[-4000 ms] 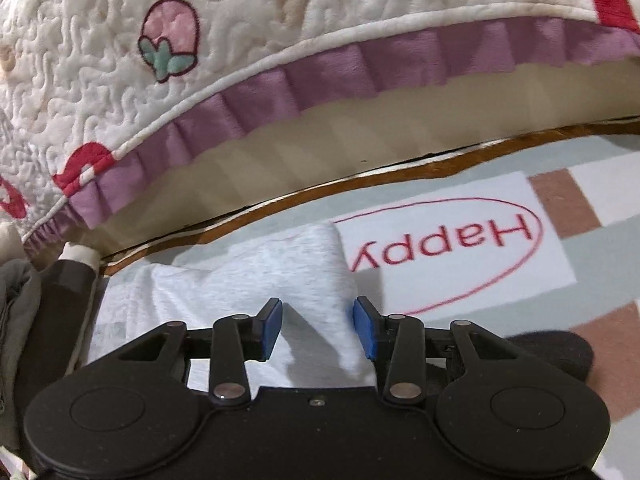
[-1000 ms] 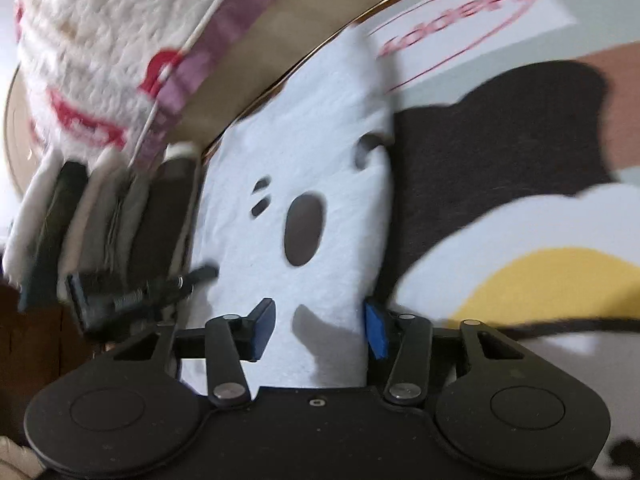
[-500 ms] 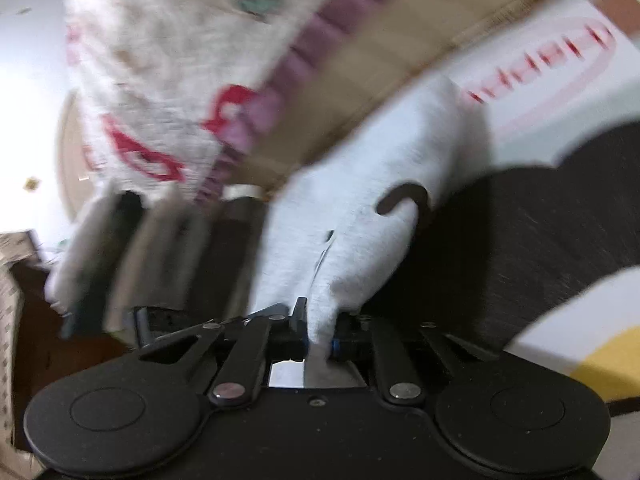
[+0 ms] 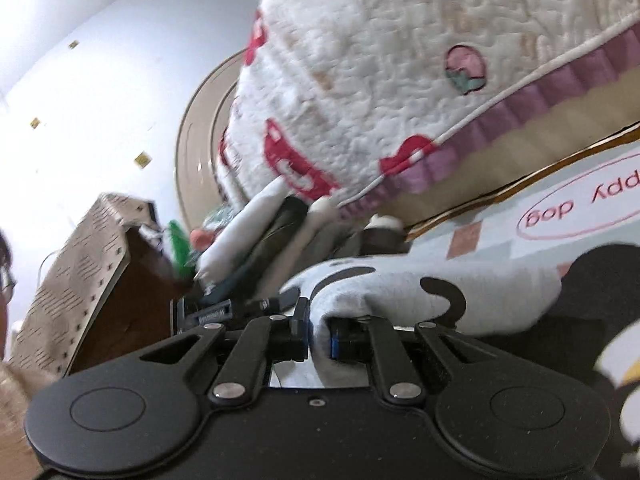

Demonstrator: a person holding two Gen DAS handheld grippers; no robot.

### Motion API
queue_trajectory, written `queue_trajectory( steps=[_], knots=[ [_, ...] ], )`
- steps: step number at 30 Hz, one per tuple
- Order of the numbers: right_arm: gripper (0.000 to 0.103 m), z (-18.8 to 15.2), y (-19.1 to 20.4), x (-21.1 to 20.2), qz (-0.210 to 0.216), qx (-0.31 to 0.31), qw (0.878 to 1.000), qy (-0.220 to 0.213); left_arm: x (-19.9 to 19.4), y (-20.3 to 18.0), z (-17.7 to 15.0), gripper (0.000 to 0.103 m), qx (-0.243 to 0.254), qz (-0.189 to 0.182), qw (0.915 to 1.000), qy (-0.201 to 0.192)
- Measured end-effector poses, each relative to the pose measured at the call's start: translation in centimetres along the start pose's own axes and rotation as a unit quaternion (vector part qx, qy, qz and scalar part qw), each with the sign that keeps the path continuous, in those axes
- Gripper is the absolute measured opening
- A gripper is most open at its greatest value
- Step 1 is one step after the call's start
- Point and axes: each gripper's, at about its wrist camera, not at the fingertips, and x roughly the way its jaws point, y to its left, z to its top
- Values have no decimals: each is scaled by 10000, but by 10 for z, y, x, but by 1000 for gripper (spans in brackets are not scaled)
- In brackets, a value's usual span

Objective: Fold clothes
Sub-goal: 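Grasp the T-shirt end with both tools and fold it over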

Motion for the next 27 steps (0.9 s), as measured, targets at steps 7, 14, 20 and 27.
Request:
queue_trajectory(
  steps=[7,14,20,27],
  knots=[
    [14,19,-48,23,-670,1300,9871,649,35,40,-4,14,-343,813,9955,338],
    [17,59,-137,67,-1484,1608,9736,645,113,122,12,15,-433,1445,9857,758],
    [21,78,-196,89,-1863,1803,9644,529,128,119,24,16,-129,1506,9864,643],
    [41,47,-195,56,-1146,2007,9726,240,95,108,1,36,-308,845,9941,600]
  ],
)
